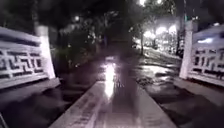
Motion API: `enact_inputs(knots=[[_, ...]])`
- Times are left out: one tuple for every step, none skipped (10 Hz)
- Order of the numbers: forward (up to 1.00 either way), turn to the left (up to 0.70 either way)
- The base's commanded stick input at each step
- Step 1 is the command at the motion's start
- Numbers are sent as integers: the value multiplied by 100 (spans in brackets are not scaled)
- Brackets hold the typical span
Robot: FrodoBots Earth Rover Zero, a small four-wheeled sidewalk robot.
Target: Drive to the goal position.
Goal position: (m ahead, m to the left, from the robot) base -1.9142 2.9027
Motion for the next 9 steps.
enact_inputs(knots=[[45, 0], [45, 0], [45, 0], [45, -2], [45, -17], [45, -27], [45, -8], [45, 0], [45, 0]])
